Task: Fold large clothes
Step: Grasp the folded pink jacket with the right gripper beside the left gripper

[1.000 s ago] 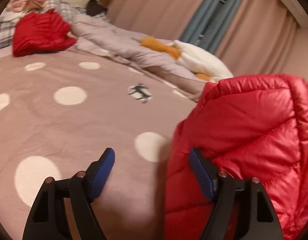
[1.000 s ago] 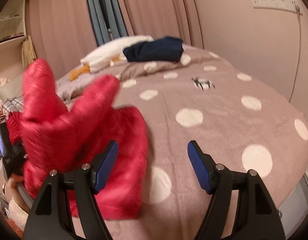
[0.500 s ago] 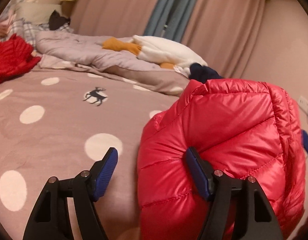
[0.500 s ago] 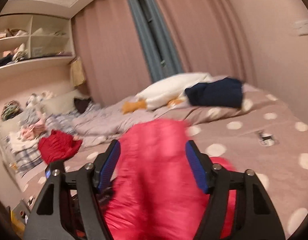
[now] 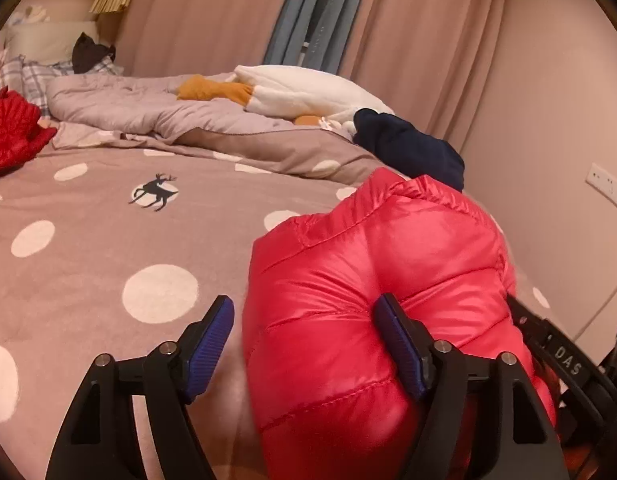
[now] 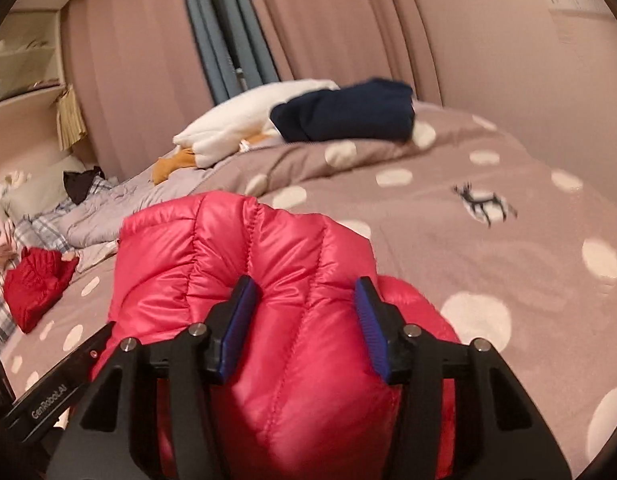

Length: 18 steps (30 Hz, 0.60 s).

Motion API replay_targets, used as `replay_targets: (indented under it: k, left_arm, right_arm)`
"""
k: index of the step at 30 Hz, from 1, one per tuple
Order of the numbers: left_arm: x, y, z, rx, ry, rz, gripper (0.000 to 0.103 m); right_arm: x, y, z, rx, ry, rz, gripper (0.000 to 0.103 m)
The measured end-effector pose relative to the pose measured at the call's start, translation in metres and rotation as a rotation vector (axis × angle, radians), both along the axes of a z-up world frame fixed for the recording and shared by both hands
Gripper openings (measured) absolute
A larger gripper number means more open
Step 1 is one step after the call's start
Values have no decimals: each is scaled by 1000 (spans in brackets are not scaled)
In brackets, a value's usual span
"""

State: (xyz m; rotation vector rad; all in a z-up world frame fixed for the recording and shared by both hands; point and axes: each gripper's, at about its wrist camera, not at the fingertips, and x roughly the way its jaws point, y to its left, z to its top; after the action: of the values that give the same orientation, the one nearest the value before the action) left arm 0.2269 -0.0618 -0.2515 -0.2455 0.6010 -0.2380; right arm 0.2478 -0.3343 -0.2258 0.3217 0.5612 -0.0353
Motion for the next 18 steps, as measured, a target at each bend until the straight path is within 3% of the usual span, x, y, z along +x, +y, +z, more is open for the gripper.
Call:
replay_targets:
  k: [4,12,18]
  left_arm:
    - [4,0,-7,-34,20,-20,75]
    - [1,-14,-10,45,-19,8,76]
    - [0,-16,-11,55,-29,21,76]
  right_arm:
    - [6,-5,-20,37,61,-17,59]
    - [8,-9,-35,90,101,-13,60]
    - [8,-11,-39,110,102,-12,60]
